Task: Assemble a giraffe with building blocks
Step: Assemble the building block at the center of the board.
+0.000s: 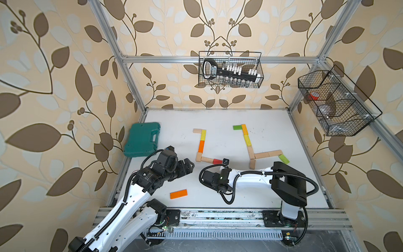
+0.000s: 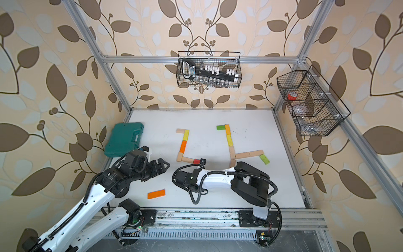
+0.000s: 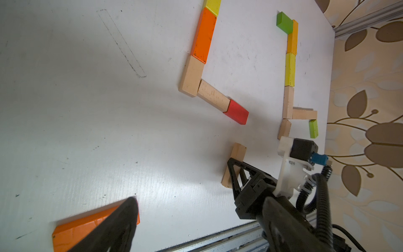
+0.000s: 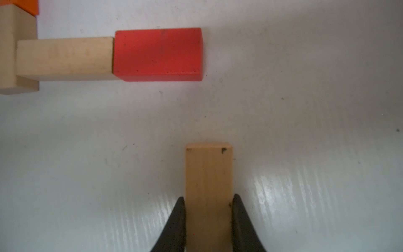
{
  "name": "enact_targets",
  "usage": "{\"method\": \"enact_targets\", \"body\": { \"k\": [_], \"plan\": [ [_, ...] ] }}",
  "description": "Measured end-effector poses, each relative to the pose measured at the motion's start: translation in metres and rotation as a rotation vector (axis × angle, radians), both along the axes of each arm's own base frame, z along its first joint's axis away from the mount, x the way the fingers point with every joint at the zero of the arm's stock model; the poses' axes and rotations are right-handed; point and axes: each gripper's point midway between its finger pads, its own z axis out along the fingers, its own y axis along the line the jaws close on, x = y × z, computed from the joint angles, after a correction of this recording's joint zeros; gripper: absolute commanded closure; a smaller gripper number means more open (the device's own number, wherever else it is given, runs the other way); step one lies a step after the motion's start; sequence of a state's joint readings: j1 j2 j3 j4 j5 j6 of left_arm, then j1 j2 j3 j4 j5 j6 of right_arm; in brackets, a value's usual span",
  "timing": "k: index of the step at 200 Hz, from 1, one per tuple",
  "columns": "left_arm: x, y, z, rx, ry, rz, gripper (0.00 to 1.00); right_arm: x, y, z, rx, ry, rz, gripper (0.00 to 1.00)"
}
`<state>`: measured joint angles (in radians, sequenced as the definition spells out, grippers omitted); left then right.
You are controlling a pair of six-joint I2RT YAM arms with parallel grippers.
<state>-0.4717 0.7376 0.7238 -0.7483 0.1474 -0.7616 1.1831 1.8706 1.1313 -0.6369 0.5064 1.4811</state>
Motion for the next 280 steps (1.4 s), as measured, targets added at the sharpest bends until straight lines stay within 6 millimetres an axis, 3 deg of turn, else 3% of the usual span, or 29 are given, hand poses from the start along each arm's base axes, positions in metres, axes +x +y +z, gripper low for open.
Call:
{"method": "enact_targets", "body": {
  "k": [42,71,103,156,241,280],
  "plan": [
    [-0.002,0.003,0.002,0.011,0.002,0.006,0.1,0.009,0.002,-0.001,-0.029,0.014,-0.018,0.87],
    [-0.001,0.005,0.005,0.023,0.003,0.011,0.1,0.013,0.001,-0.003,-0.063,0.026,-0.024,0.59],
    [-0.001,0.005,0.006,0.035,0.013,0.01,0.1,0.017,-0.004,-0.003,-0.117,0.029,-0.02,0.46],
    [0.001,0.006,0.005,0.058,0.02,0.002,0.1,0.018,-0.01,-0.002,-0.164,0.039,-0.003,0.57],
    [0.002,0.01,0.007,0.081,0.023,0.012,0.1,0.03,0.002,-0.002,-0.03,0.114,0.034,0.81],
    [0.003,0.011,0.007,0.087,0.019,0.018,0.1,0.037,-0.001,0.003,0.0,0.131,0.04,0.82]
  ]
}}
